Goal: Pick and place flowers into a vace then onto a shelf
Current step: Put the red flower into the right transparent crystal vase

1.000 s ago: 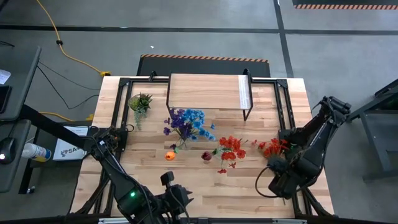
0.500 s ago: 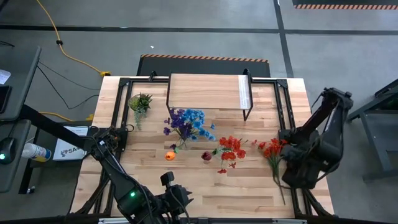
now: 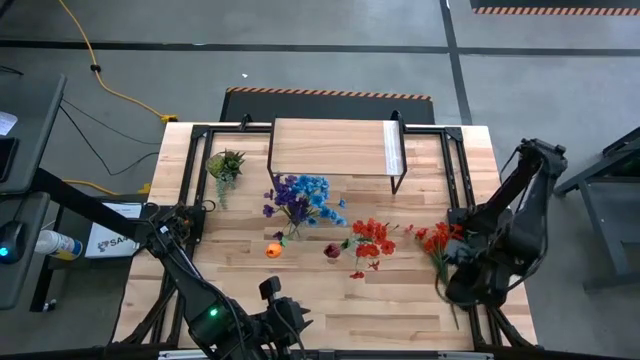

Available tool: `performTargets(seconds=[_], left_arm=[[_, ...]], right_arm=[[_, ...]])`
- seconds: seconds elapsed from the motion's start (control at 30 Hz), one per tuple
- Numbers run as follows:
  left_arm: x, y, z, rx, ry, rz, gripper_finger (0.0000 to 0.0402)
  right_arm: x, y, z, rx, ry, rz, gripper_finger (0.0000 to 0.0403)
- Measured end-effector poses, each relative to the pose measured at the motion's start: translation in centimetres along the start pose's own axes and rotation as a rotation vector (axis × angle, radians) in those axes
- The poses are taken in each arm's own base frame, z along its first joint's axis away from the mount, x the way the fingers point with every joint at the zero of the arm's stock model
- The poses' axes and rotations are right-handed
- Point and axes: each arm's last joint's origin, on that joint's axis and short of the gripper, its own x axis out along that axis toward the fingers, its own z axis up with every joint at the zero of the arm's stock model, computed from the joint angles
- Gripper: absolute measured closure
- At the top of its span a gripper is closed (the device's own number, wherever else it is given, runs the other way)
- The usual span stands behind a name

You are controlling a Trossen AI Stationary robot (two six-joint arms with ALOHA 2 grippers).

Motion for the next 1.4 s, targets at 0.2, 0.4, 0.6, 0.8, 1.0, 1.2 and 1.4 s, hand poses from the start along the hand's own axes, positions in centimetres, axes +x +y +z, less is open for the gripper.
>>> performTargets(seconds=[0.2, 0.4, 0.6, 0.8, 1.0, 1.2, 1.4], left_arm=[[0.0, 0.0, 0.0, -0.004, -0.002, -0.003, 0.0277], [0.0, -0.1, 0.0, -0.004, -0.003, -0.004, 0.0277], [0.0, -0.1, 0.0, -0.006, -0.003, -0.005, 0.0277], [0.0, -0.1, 0.0, -0.006, -0.003, -0.005, 0.0277], [0.0, -0.1, 0.0, -0.006, -0.003, -0.004, 0.0277], [0.0, -0.1, 0.0, -0.006, -0.003, -0.005, 0.0277], [0.0, -0.1, 0.0, -0.006, -0.003, -0.005, 0.0277]], right_arm=[[6.1, -1.5, -0.8, 0.020, 0.100, 0.024, 0.0213], [8.1, -3.2, -0.7, 0.043, 0.105, -0.028, 0.0213], [9.3, -4.4, -0.7, 0.052, 0.117, -0.075, 0.0213], [10.7, -5.4, -0.1, 0.100, 0.108, -0.096, 0.0213], [11.8, -6.5, 0.8, 0.146, 0.088, -0.123, 0.0213], [12.9, -7.5, 1.6, 0.197, 0.083, -0.137, 0.0213], [13.6, -8.0, 1.9, 0.226, 0.111, -0.132, 0.0213]])
